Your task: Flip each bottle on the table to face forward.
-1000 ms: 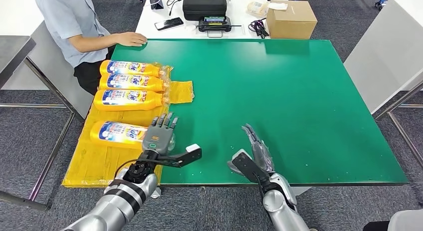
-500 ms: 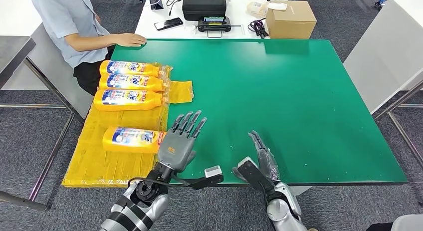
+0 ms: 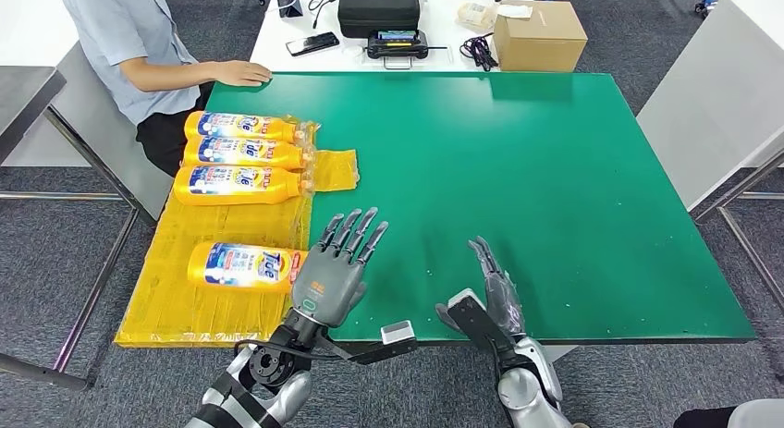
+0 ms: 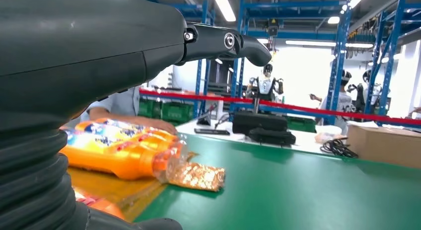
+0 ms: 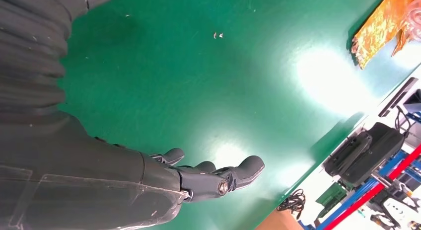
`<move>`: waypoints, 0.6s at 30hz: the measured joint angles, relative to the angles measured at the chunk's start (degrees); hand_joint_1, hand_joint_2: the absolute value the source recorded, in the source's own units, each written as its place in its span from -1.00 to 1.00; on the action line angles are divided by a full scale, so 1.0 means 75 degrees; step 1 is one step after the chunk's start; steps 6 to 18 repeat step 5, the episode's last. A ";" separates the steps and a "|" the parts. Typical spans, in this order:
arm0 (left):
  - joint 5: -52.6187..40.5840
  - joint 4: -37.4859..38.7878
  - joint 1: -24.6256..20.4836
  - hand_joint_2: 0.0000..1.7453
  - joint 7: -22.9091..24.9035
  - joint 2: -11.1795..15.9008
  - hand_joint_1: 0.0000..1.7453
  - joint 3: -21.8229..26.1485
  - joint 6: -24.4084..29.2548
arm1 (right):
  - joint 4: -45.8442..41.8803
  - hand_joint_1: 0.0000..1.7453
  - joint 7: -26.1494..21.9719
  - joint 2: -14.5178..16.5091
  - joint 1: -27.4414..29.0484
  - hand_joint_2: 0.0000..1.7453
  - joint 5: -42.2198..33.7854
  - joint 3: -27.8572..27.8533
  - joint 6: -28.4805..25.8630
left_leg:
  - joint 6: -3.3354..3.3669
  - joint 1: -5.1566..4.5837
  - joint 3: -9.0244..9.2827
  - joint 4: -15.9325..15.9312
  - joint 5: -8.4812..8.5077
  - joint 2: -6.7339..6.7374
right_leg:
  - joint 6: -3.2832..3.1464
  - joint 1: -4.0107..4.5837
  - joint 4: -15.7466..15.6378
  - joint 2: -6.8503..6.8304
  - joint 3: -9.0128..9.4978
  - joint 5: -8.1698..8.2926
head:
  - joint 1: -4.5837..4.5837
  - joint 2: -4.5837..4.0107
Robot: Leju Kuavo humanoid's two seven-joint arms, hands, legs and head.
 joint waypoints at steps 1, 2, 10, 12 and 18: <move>0.0153 -0.0033 0.0020 1.00 -0.0086 0.0004 -1.00 -0.0011 0.0015 | -0.0009 -1.00 -0.0023 0.0004 0.0010 1.00 -0.0095 -0.0011 0.0043 | 0.0000 0.0000 0.0000 0.0000 0.0000 0.0000 | 0.0000 0.0000 0.0000 0.0000 0.0000 0.0000 | 0.0000 0.0000; 0.0383 -0.0080 0.0042 1.00 -0.0205 0.0008 -1.00 -0.0026 0.0050 | -0.0033 -1.00 -0.0060 0.0016 0.0027 1.00 -0.0301 -0.0032 0.0156 | 0.0000 0.0000 0.0000 0.0000 0.0000 0.0000 | 0.0000 0.0000 0.0000 0.0000 0.0000 0.0000 | 0.0000 0.0000; 0.1289 -0.0236 0.0102 1.00 -0.0645 0.0010 -1.00 -0.0070 0.0251 | -0.0198 -1.00 -0.0201 0.0096 0.0112 1.00 -0.1434 -0.0145 0.0859 | 0.0000 0.0000 -0.0001 0.0000 0.0000 0.0000 | 0.0000 0.0000 0.0000 0.0000 0.0000 0.0000 | 0.0000 0.0000; 0.1289 -0.0236 0.0102 1.00 -0.0645 0.0010 -1.00 -0.0070 0.0251 | -0.0198 -1.00 -0.0201 0.0096 0.0112 1.00 -0.1434 -0.0145 0.0859 | 0.0000 0.0000 -0.0001 0.0000 0.0000 0.0000 | 0.0000 0.0000 0.0000 0.0000 0.0000 0.0000 | 0.0000 0.0000; 0.1289 -0.0236 0.0102 1.00 -0.0645 0.0010 -1.00 -0.0070 0.0251 | -0.0198 -1.00 -0.0201 0.0096 0.0112 1.00 -0.1434 -0.0145 0.0859 | 0.0000 0.0000 -0.0001 0.0000 0.0000 0.0000 | 0.0000 0.0000 0.0000 0.0000 0.0000 0.0000 | 0.0000 0.0000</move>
